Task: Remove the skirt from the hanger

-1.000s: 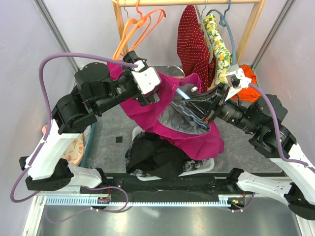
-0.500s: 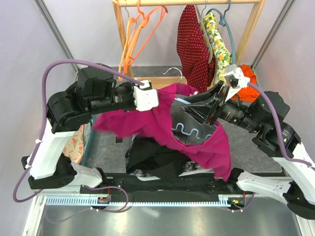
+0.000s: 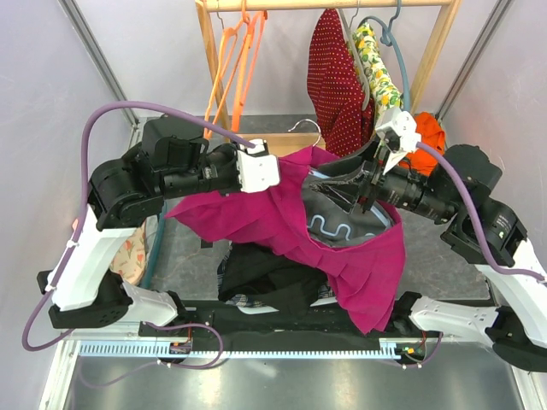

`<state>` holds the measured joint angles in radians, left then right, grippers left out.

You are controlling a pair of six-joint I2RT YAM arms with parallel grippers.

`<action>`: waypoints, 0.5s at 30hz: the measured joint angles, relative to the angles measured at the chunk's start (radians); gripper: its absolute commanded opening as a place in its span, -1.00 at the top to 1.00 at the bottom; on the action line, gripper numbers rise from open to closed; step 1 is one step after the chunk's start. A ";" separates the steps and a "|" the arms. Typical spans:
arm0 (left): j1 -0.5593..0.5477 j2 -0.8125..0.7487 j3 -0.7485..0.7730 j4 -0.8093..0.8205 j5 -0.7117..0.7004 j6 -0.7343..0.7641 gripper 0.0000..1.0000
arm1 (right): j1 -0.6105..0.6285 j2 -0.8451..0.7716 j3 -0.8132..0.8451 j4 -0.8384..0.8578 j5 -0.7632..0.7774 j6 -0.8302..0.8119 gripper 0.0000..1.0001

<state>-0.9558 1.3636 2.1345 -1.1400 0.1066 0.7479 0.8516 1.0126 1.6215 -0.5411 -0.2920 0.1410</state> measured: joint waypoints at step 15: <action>0.000 -0.043 -0.023 0.034 0.003 -0.003 0.97 | 0.003 0.037 0.174 -0.305 0.099 -0.165 0.36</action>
<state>-0.9558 1.3209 2.1117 -1.1061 0.1093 0.7444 0.8547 1.0500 1.7954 -0.8459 -0.1932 -0.0242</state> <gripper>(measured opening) 0.098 0.378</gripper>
